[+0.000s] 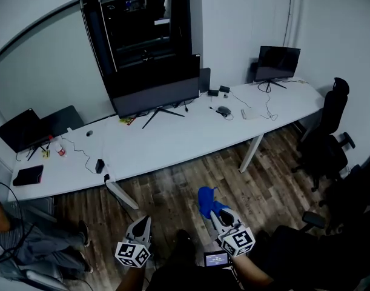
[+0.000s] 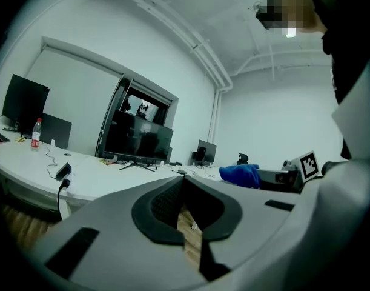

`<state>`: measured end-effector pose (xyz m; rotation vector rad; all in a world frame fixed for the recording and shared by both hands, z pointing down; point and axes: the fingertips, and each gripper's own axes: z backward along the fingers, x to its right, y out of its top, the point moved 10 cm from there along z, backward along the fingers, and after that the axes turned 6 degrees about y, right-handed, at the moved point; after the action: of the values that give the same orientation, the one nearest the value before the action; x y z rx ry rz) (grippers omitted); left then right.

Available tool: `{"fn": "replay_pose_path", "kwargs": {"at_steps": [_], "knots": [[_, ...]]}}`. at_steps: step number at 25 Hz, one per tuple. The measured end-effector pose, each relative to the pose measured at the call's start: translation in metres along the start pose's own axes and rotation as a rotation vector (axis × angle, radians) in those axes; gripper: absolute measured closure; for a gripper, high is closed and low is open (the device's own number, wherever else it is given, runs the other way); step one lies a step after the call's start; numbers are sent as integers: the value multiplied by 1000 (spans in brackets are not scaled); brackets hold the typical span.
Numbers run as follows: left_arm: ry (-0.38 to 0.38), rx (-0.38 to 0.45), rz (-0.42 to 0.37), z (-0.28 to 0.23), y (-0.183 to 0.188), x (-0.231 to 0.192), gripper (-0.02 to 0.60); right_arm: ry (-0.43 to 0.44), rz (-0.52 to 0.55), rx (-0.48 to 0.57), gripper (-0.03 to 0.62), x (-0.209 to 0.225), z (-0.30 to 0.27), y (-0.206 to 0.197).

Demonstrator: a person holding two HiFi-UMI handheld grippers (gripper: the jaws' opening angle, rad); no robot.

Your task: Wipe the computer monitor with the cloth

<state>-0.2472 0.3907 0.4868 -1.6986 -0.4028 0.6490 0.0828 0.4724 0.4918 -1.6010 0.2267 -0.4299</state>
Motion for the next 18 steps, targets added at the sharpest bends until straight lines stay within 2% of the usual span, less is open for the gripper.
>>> {"fn": "replay_pose_path", "kwargs": {"at_steps": [3,7,12,18], "knots": [[-6,-3,11,-33,1,-7,588,-14,-1,-8,533,26,-16,3],[-10,3,27,-86,7,-23,588,29,42,-28,531,62,-53,11],[-20,18,51,-164,30,-44,588,48,79,-26,531,115,-111,43],[-42,54,30,-242,55,-72,588,45,94,3,531,161,-169,66]]}}
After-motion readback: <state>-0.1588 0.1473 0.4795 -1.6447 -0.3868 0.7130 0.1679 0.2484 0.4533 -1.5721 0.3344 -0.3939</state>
